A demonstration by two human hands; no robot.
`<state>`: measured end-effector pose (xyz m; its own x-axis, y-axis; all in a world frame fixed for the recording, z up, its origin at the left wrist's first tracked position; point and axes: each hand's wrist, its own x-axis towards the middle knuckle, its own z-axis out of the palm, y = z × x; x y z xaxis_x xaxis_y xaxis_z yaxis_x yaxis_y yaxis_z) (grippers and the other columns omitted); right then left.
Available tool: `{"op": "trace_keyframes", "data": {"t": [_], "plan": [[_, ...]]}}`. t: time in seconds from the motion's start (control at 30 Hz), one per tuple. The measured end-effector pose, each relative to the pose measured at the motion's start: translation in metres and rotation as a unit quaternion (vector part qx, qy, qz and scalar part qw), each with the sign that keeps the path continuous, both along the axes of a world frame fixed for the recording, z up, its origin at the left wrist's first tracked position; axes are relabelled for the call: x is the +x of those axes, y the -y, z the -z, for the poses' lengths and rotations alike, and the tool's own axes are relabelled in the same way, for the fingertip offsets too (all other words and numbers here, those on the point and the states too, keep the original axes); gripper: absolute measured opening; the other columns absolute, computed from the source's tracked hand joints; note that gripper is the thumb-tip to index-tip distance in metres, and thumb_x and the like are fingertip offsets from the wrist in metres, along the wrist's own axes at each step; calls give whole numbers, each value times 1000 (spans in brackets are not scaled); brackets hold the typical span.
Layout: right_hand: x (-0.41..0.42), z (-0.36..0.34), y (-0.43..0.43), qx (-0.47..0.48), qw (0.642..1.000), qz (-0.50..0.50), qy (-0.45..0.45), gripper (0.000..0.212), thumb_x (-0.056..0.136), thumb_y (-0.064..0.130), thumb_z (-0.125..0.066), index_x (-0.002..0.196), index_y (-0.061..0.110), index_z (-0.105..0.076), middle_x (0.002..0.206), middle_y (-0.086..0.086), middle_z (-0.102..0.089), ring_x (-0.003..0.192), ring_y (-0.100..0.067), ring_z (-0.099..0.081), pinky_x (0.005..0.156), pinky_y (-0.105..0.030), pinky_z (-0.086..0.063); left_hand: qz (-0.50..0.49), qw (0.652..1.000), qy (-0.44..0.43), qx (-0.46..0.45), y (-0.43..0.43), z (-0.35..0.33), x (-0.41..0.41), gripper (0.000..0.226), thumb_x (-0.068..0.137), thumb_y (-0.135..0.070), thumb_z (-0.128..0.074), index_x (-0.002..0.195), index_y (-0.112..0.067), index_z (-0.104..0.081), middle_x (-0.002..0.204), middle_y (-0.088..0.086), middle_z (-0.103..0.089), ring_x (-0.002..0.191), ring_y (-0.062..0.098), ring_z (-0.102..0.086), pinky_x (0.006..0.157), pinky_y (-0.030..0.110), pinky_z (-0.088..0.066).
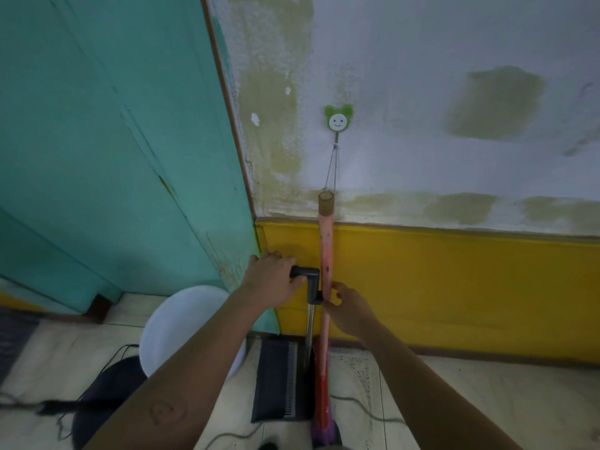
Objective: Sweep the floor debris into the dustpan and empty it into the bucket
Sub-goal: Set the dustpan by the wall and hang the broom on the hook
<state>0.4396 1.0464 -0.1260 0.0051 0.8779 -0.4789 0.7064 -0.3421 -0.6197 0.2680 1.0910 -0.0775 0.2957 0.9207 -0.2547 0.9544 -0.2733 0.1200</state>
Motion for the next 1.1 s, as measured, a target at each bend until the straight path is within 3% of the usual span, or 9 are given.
{"op": "trace_keyframes", "data": {"t": [0.1,0.23,0.33,0.5,0.67,0.77,0.83,1.0,1.1], "plan": [[-5,7,1,1,1000,12,-10,27,99,26,-44,122,12,-51,117,-13,-63,90,-30,-63,74,-38,-50,6,994,67,-83,9,-7,-3,32,97,-48,-48,96,-17,-55,77,1,-51,80,23,-55,67,34,-43],[-5,10,2,14,1000,20,-18,21,101,22,-41,114,10,-52,103,-15,-65,60,-20,-51,56,-33,-37,4,978,110,-176,20,-16,3,33,97,-47,-51,90,-14,-54,70,1,-48,60,16,-45,54,29,-32],[-6,11,-1,15,1000,-13,-9,25,100,17,-42,124,13,-50,112,-13,-63,72,-22,-52,64,-35,-40,-3,972,118,-201,28,-17,17,38,97,-45,-52,78,-12,-50,64,3,-45,54,15,-42,50,26,-31],[-7,8,-3,7,996,38,-85,42,96,11,-45,137,18,-46,125,-8,-60,94,-15,-54,94,-36,-50,-64,968,173,-169,35,-10,28,37,95,-43,-56,73,-13,-49,58,0,-48,47,11,-46,43,20,-33],[-13,4,-10,-32,974,78,-211,45,98,-3,-42,142,5,-38,110,-12,-58,74,-9,-56,70,-26,-48,-107,960,219,-141,35,-4,28,36,94,-40,-58,72,-13,-46,60,1,-48,50,14,-48,44,23,-36],[-15,7,-17,-22,970,67,-234,54,95,-8,-41,147,5,-31,102,-7,-57,79,-14,-59,74,-37,-49,-122,958,232,-119,32,1,29,38,96,-38,-57,67,-18,-40,60,-1,-44,50,10,-42,44,22,-31],[-13,9,-19,-4,979,44,-200,56,93,-4,-44,146,11,-34,109,-4,-56,90,-21,-56,81,-44,-49,-130,956,241,-105,31,3,30,38,96,-38,-57,66,-21,-40,60,-4,-45,49,7,-43,42,18,-27],[-3,20,-17,-46,965,104,-235,62,92,-12,-45,148,10,-31,133,-12,-51,95,-20,-55,64,-28,-44,-156,941,287,-86,29,12,38,37,96,-40,-56,67,-23,-40,59,-5,-45,48,4,-43,37,14,-31],[3,25,-11,-74,951,129,-271,60,92,-10,-47,146,13,-36,138,-14,-49,100,-25,-55,64,-32,-45,-175,931,307,-89,27,15,45,34,97,-40,-54,73,-20,-42,61,-5,-45,49,5,-44,41,15,-30]]}}
